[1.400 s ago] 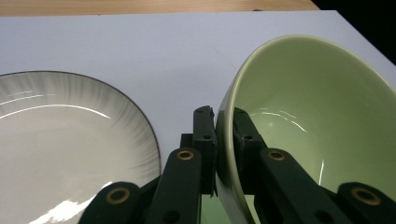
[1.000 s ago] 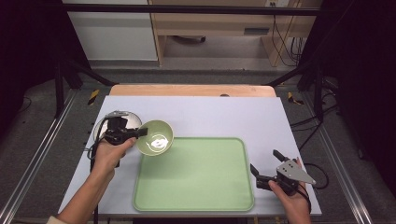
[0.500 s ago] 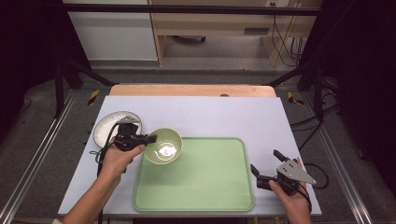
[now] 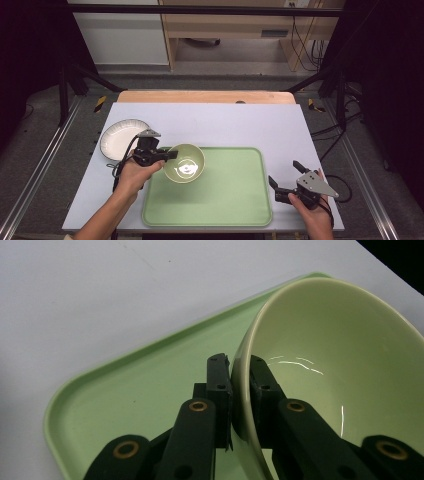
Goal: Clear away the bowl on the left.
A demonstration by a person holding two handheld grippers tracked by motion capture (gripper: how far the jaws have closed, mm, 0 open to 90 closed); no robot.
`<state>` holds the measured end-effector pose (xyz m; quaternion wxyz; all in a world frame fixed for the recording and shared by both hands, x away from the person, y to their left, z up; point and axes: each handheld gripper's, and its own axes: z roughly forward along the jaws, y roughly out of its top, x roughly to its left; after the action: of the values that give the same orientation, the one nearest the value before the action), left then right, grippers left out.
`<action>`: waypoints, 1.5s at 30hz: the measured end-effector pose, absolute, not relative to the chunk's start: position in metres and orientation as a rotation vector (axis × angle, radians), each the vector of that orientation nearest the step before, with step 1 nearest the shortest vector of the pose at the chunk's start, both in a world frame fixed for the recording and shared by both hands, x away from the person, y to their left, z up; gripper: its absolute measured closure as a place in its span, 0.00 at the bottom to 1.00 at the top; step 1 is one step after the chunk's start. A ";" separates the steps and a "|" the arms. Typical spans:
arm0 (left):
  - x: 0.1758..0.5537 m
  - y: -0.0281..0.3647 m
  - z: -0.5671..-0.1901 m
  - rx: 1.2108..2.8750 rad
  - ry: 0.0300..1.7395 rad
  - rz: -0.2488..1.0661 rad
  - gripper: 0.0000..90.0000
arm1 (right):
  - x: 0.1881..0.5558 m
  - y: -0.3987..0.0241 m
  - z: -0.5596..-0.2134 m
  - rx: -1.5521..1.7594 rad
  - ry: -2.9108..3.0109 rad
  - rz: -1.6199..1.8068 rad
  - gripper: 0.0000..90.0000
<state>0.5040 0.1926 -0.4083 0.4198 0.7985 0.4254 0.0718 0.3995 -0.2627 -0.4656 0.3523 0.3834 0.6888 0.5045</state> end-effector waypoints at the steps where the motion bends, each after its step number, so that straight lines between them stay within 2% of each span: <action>1: 0.504 0.191 -0.408 2.005 1.063 0.177 0.92 | 0.400 -0.263 -0.466 0.994 1.781 1.307 0.04; 16: 0.500 0.172 -0.411 2.032 1.024 0.148 0.92 | 0.400 -0.263 -0.466 0.989 1.785 1.305 0.04; 45: 0.495 0.167 -0.426 2.060 1.029 0.087 0.92 | 0.400 -0.263 -0.466 0.990 1.790 1.307 0.04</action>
<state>0.4953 0.1668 -0.4258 0.4064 0.8168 0.4079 0.0345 0.3997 -0.2626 -0.4660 0.3498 0.3820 0.6908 0.5045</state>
